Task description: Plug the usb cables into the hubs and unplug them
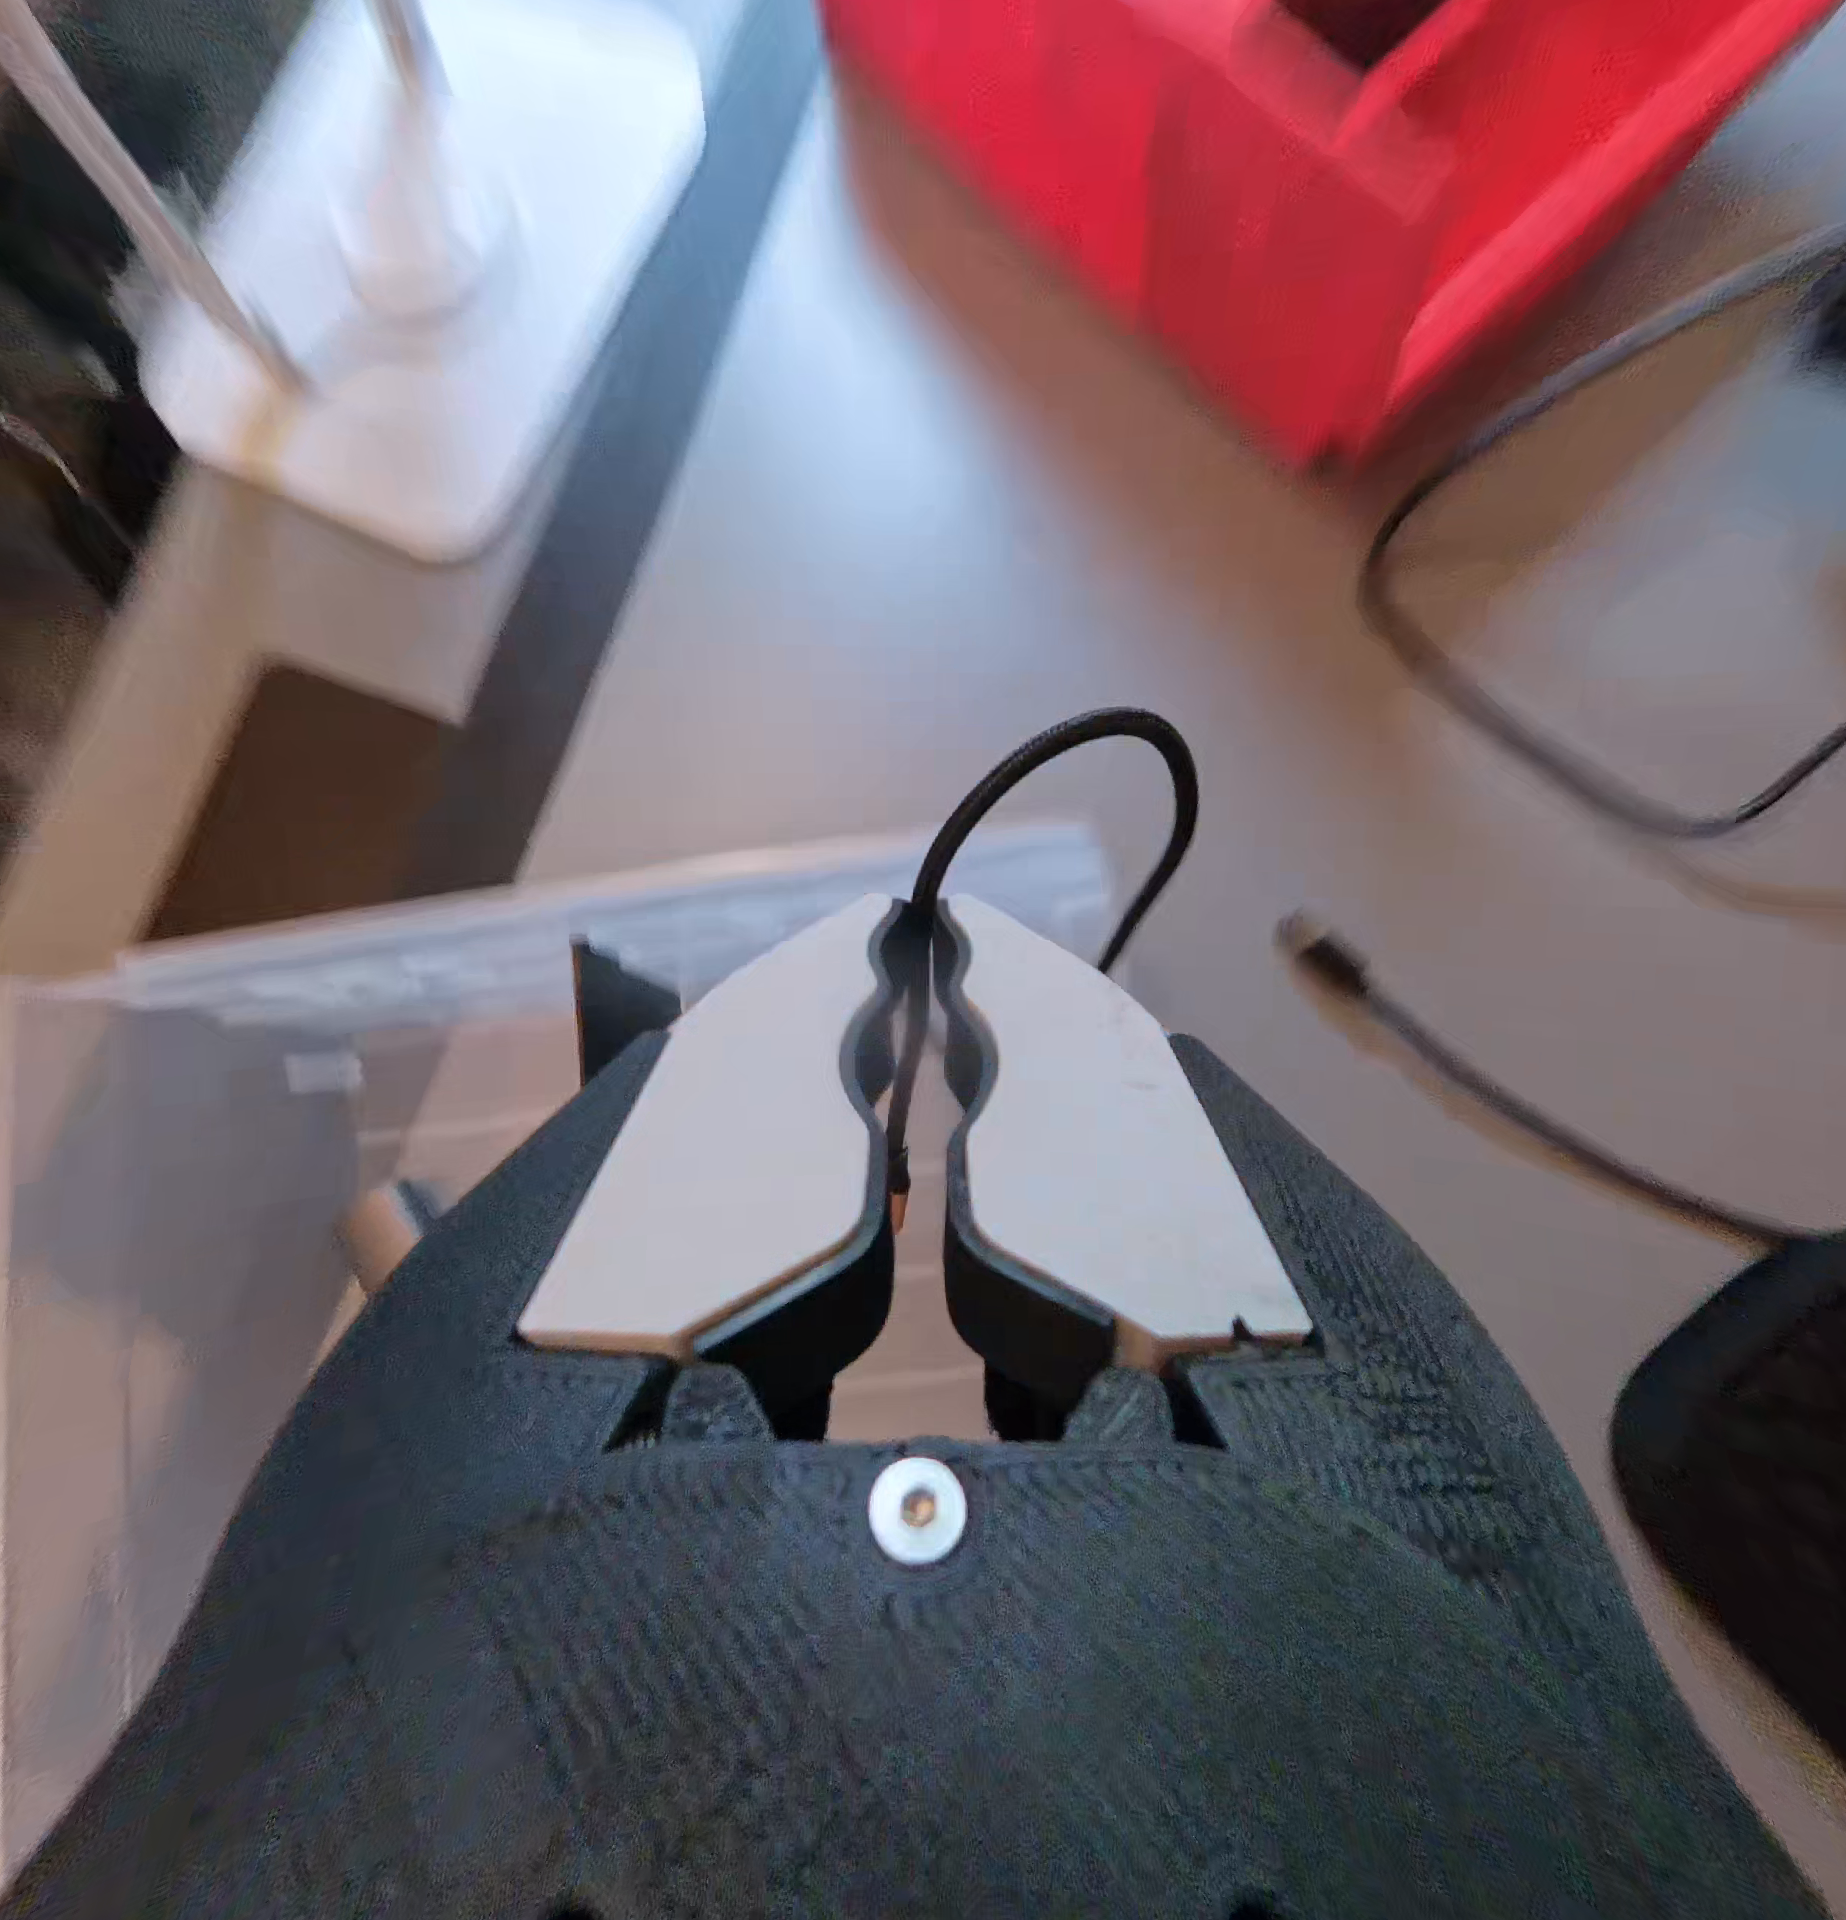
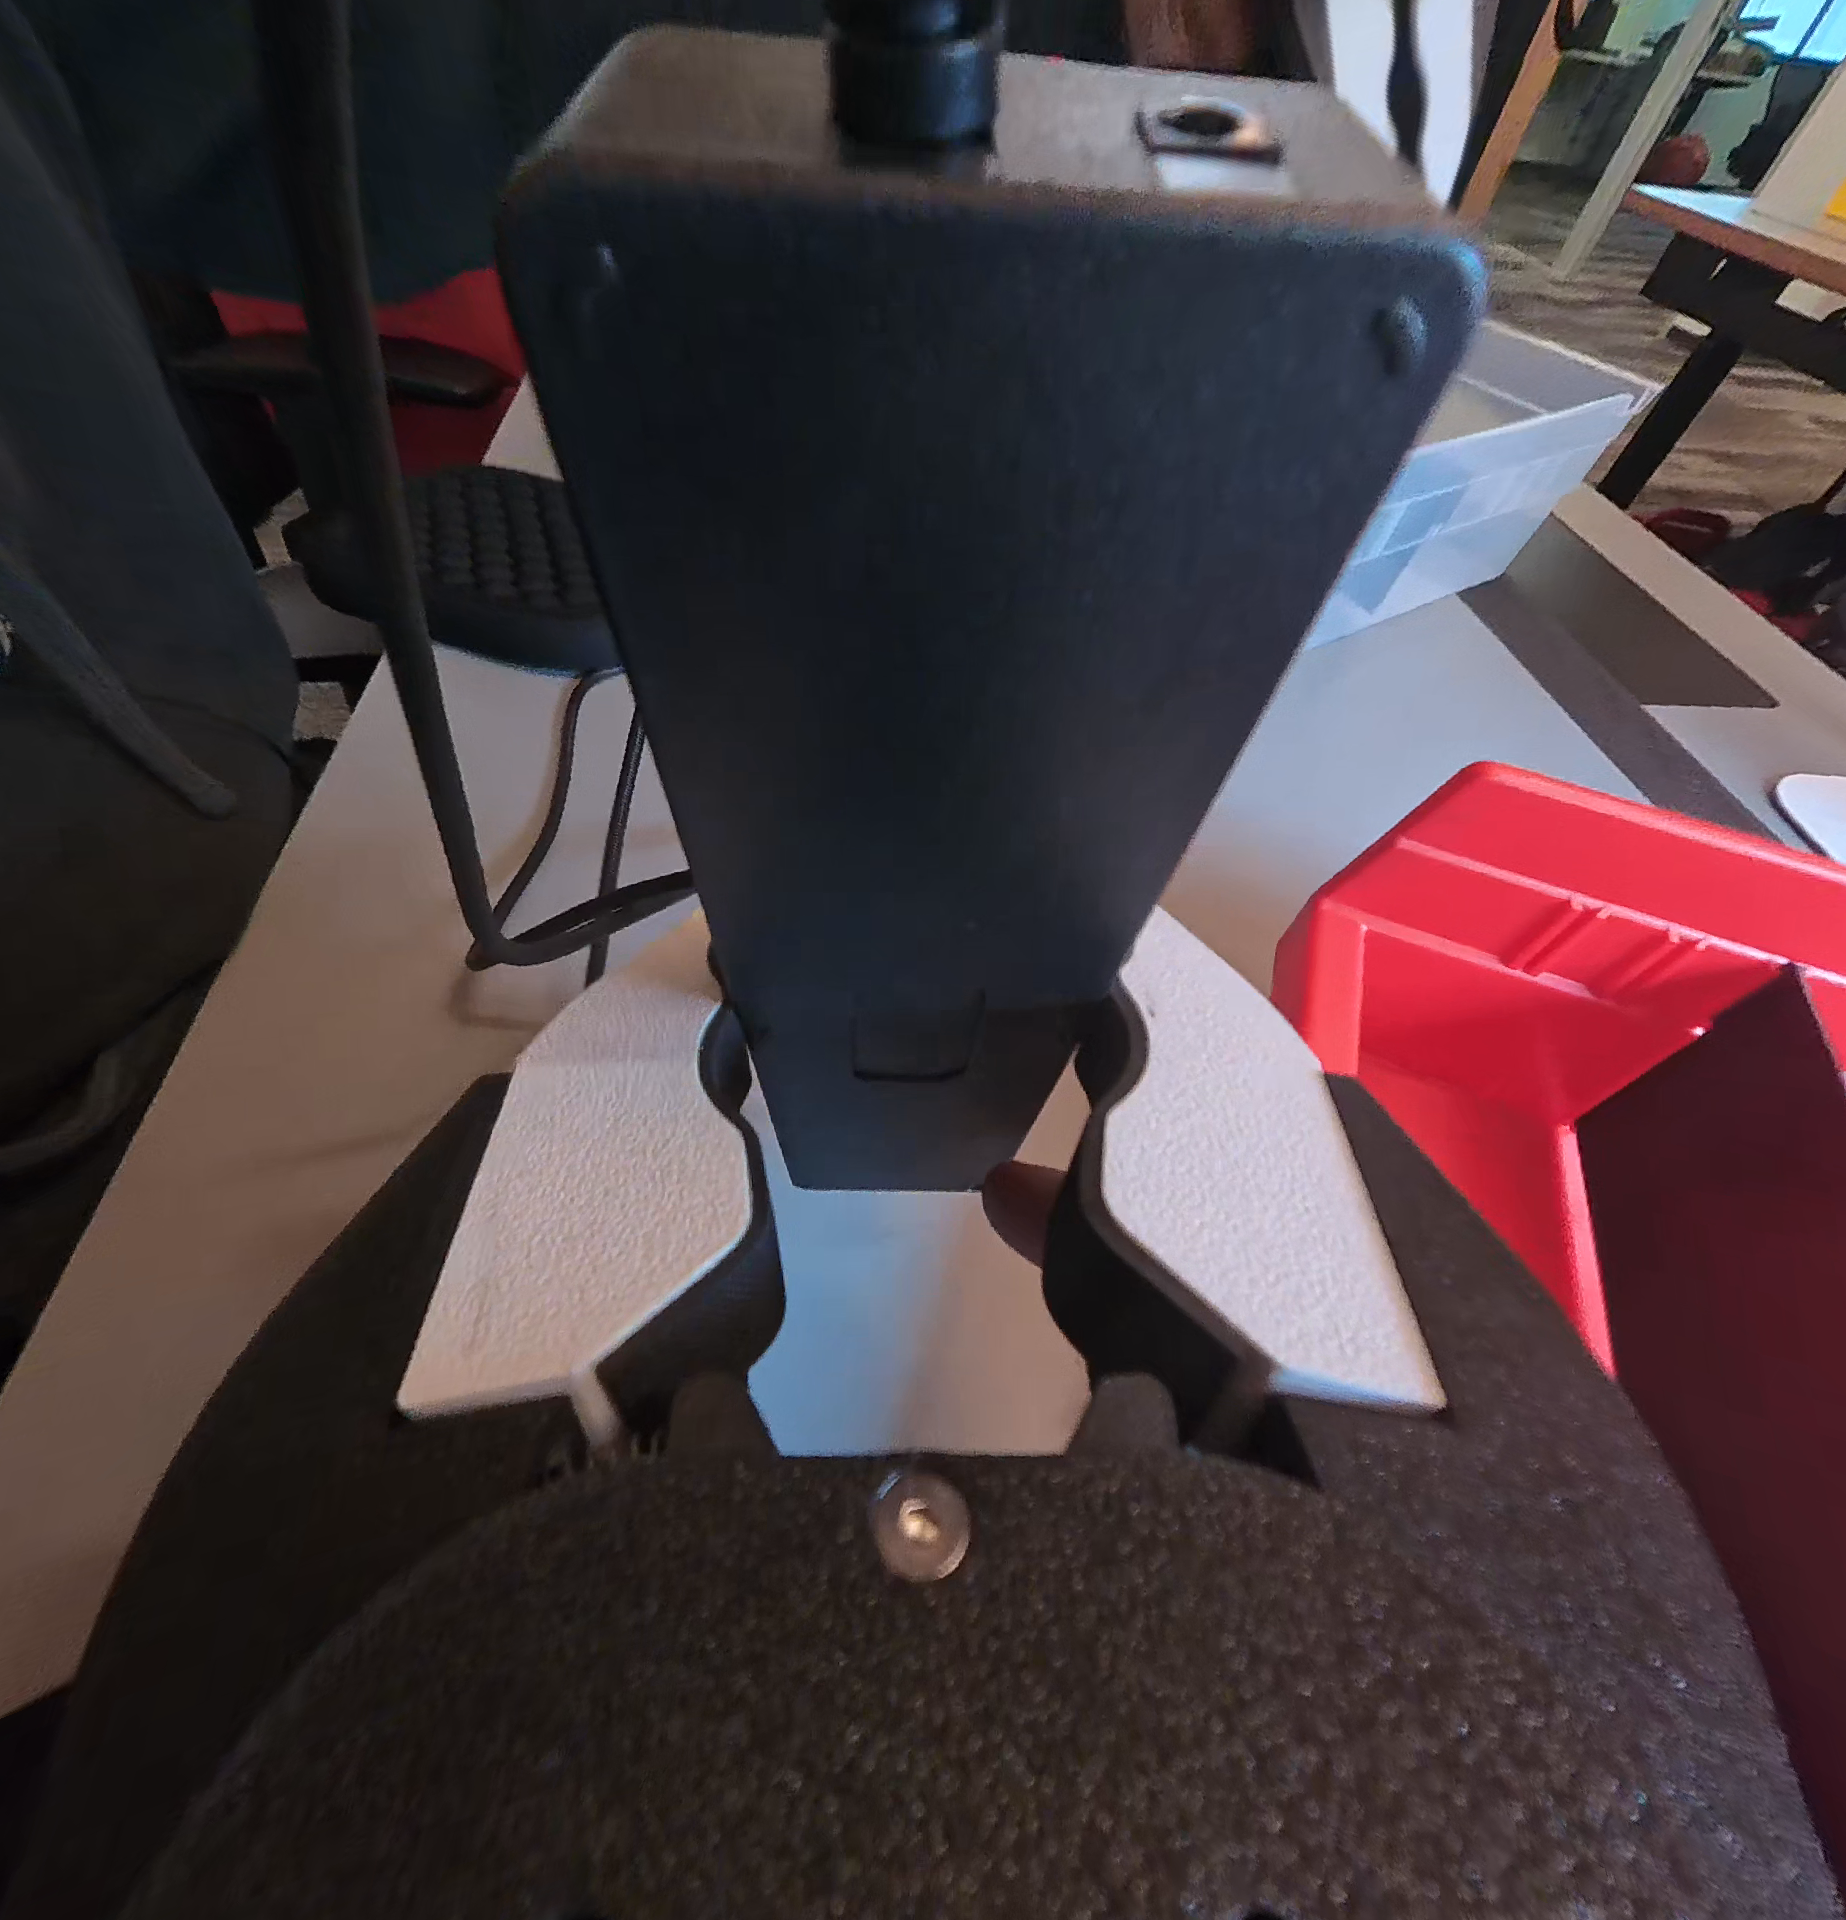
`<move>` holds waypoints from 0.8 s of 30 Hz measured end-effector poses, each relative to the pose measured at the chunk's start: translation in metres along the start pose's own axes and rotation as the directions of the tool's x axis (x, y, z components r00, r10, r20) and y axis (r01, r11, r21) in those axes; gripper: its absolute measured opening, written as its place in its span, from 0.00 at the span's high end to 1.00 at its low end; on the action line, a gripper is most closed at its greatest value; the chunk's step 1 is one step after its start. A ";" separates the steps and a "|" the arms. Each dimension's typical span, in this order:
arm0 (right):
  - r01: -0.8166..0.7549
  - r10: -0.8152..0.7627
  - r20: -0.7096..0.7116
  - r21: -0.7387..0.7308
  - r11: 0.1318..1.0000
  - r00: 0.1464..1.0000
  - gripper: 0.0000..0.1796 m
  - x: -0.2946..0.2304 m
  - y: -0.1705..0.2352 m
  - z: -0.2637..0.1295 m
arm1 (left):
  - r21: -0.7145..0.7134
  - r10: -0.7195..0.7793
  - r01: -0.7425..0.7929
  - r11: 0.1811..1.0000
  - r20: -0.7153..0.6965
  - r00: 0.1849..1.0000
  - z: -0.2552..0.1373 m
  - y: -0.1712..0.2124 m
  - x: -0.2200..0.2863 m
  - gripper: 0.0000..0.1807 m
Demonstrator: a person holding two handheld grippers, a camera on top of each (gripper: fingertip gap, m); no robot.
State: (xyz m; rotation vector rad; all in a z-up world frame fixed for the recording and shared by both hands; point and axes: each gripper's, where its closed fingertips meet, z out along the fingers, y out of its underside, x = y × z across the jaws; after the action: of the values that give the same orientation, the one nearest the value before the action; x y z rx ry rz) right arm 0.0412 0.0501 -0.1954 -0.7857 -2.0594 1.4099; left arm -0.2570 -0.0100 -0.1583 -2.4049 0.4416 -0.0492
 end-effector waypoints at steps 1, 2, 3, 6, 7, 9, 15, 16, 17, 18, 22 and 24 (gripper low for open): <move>0.003 -0.003 -0.002 0.007 1.000 1.000 0.65 0.000 -0.002 -0.001 | 0.120 0.006 -0.009 0.993 0.021 1.000 -0.020 -0.022 0.010 0.98; 0.006 -0.006 -0.006 0.011 1.000 1.000 0.65 0.000 -0.004 -0.001 | 0.232 0.013 -0.019 0.973 0.031 0.999 -0.038 -0.041 0.024 0.98; 0.010 -0.010 -0.012 0.012 1.000 1.000 0.65 0.000 -0.005 -0.002 | 0.336 0.022 -0.027 0.941 0.019 1.000 -0.053 -0.056 0.043 0.98; 0.027 -0.026 -0.031 0.015 1.000 0.999 0.65 -0.001 -0.008 -0.005 | 0.531 0.080 -0.035 0.847 -0.062 0.995 -0.072 -0.065 0.106 0.98; 0.031 -0.030 -0.035 0.017 0.999 0.999 0.65 -0.001 -0.009 -0.005 | 0.544 0.103 -0.042 0.838 -0.082 0.991 -0.066 -0.055 0.123 0.98; 0.036 -0.035 -0.038 0.024 0.999 0.999 0.65 -0.002 -0.012 -0.007 | 0.518 0.137 -0.040 0.855 -0.150 0.979 -0.041 -0.021 0.155 0.98; 0.031 -0.029 -0.038 0.036 0.999 0.999 0.65 0.000 -0.014 -0.009 | 0.337 -0.008 0.121 0.934 -0.318 0.948 -0.017 0.063 0.183 0.91; 0.030 -0.029 -0.039 0.033 0.999 0.999 0.65 0.001 -0.013 -0.009 | 0.321 -0.014 0.112 0.940 -0.292 0.956 -0.020 0.066 0.180 0.91; 0.031 -0.029 -0.042 0.030 0.999 0.999 0.65 0.001 -0.013 -0.009 | 0.309 -0.011 0.097 0.946 -0.269 0.963 -0.025 0.066 0.178 0.91; 0.031 -0.030 -0.044 0.026 0.999 0.999 0.65 0.002 -0.012 -0.008 | 0.301 -0.003 0.082 0.950 -0.252 0.968 -0.029 0.063 0.178 0.91; 0.028 -0.027 -0.051 0.022 0.999 0.998 0.65 0.002 -0.010 -0.009 | 0.227 0.033 0.034 0.973 -0.287 0.957 -0.029 0.050 0.204 0.91; 0.028 -0.027 -0.054 0.022 0.999 0.998 0.65 0.002 -0.010 -0.009 | 0.118 0.061 -0.027 0.993 -0.291 0.955 -0.011 0.054 0.229 0.91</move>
State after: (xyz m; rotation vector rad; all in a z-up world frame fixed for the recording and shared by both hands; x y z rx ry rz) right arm 0.0446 0.0547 -0.1832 -0.7743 -2.0027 1.3803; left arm -0.0597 -0.1303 -0.2025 -2.2813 0.6119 -0.4061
